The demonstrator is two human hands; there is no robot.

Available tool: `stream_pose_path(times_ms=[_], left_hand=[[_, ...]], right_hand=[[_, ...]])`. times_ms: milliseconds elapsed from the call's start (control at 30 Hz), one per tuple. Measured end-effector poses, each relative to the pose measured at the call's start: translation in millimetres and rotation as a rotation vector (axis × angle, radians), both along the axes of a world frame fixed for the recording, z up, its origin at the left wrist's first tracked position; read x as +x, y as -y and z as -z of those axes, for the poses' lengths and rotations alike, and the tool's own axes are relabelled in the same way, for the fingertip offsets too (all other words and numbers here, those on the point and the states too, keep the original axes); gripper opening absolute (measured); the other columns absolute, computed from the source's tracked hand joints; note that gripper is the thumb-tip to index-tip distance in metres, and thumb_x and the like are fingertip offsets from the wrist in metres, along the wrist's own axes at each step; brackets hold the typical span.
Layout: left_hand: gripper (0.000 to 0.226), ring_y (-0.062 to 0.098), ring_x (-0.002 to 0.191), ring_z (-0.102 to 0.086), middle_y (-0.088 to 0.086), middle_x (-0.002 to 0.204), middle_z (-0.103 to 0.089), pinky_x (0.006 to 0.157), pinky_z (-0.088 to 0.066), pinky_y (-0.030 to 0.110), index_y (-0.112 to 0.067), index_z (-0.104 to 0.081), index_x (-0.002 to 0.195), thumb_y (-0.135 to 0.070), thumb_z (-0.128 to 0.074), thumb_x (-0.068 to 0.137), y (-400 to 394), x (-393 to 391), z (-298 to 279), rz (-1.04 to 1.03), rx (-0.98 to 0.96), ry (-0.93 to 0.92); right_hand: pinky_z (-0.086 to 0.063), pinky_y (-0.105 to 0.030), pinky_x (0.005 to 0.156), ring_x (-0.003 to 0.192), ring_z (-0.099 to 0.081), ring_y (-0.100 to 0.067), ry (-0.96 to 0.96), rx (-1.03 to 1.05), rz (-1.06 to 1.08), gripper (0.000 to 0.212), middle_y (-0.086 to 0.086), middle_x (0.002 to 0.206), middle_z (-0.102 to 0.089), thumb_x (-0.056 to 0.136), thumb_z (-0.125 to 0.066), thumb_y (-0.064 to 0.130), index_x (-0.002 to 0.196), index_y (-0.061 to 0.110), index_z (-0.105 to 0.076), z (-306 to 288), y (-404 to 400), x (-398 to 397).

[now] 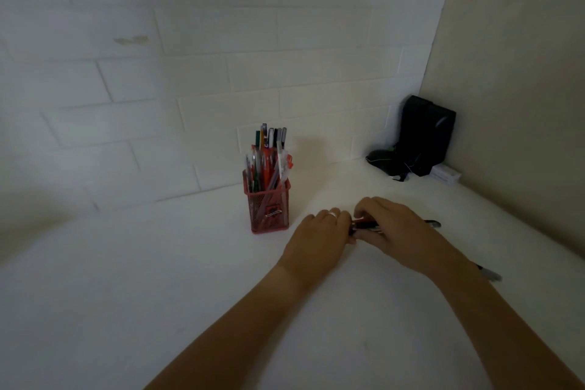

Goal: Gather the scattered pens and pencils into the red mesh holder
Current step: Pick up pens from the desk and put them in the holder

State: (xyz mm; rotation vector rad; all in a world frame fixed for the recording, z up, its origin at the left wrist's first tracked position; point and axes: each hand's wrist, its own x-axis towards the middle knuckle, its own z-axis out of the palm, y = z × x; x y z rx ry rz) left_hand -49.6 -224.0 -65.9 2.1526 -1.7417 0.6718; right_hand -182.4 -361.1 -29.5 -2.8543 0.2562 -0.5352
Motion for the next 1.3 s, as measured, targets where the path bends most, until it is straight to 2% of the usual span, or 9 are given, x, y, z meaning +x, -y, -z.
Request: stream_pose_path(times_ms=[167,367,600,767,900,1000,1100,1200,1300], left_hand=[[0.009,0.024,0.06,-0.057,0.007,0.077,-0.058,0.047,-0.033,0.031,-0.008,-0.055,0.091,-0.016,-0.052,0.095,-20,0,-18,0.022,-0.004,-0.093],[0.017,0.024,0.081,-0.056,0.011,0.1,-0.059,0.066,-0.043,0.036,-0.006,-0.051,0.106,-0.022,-0.046,0.104,-56,5,-41,0.042,0.057,-0.43],[0.016,0.017,0.065,-0.046,0.002,0.079,-0.049,0.06,-0.04,0.032,-0.008,-0.045,0.107,-0.023,-0.041,0.106,-74,7,-44,0.187,0.244,-0.565],[0.013,0.018,0.066,-0.049,-0.001,0.079,-0.051,0.061,-0.038,0.032,-0.014,-0.046,0.102,-0.026,-0.041,0.104,-95,22,-45,0.12,0.226,-0.544],[0.013,0.015,0.063,-0.046,-0.007,0.073,-0.047,0.058,-0.034,0.029,-0.016,-0.043,0.094,-0.027,-0.045,0.101,-109,34,-50,0.081,0.139,-0.61],[0.013,0.01,0.063,-0.052,-0.003,0.079,-0.058,0.057,-0.04,0.023,-0.017,-0.048,0.1,-0.03,-0.047,0.102,-109,35,-62,0.103,0.002,-0.663],[0.021,0.003,0.07,-0.058,-0.008,0.084,-0.064,0.063,-0.043,0.02,-0.017,-0.056,0.114,-0.031,-0.044,0.105,-110,38,-73,0.074,-0.172,-0.79],[0.034,0.011,0.096,-0.069,-0.006,0.108,-0.071,0.083,-0.055,0.029,-0.027,-0.054,0.134,-0.039,-0.041,0.105,-104,43,-80,0.108,-0.375,-0.941],[0.04,0.027,0.101,-0.065,0.001,0.114,-0.061,0.086,-0.056,0.049,-0.023,-0.059,0.121,-0.049,-0.04,0.098,-81,44,-91,0.093,-0.489,-0.925]], right_hand=[[-0.049,-0.026,0.064,0.075,-0.055,-0.006,0.105,-0.021,-0.001,0.032,0.013,0.087,-0.057,0.086,-0.067,0.054,0.097,0.026,-0.057,-16,-5,-3],[-0.036,-0.023,0.049,0.056,-0.05,-0.001,0.155,-0.025,0.044,0.032,0.013,0.058,-0.05,0.083,-0.06,0.066,0.086,0.033,-0.06,-43,-19,0],[-0.052,-0.032,0.062,0.065,-0.061,-0.007,-0.083,0.135,-0.021,0.068,0.009,0.075,-0.065,0.064,-0.073,0.071,0.119,0.042,-0.046,-52,-57,22],[-0.044,-0.024,0.057,0.06,-0.055,-0.007,-0.073,0.187,0.012,0.061,0.004,0.072,-0.062,0.069,-0.073,0.072,0.115,0.037,-0.053,-51,-46,16],[-0.036,-0.018,0.053,0.052,-0.048,-0.004,0.107,0.402,-0.006,0.049,0.0,0.067,-0.062,0.068,-0.064,0.075,0.096,0.035,-0.067,-54,-42,11],[-0.044,-0.033,0.057,0.058,-0.059,-0.02,0.125,0.521,-0.042,0.051,-0.006,0.071,-0.068,0.071,-0.066,0.077,0.094,0.033,-0.073,-62,-49,22],[-0.046,-0.03,0.058,0.06,-0.06,-0.024,0.173,0.523,-0.007,0.027,-0.006,0.065,-0.064,0.085,-0.073,0.05,0.087,0.024,-0.076,-76,-50,32],[-0.033,-0.019,0.047,0.051,-0.039,-0.011,0.357,0.914,-0.017,0.023,0.005,0.06,-0.05,0.094,-0.068,0.035,0.092,0.013,-0.074,-87,-56,44],[-0.034,-0.023,0.048,0.054,-0.042,-0.01,0.457,1.035,-0.178,0.037,0.003,0.077,-0.06,0.091,-0.066,0.046,0.115,0.018,-0.07,-104,-84,65]])
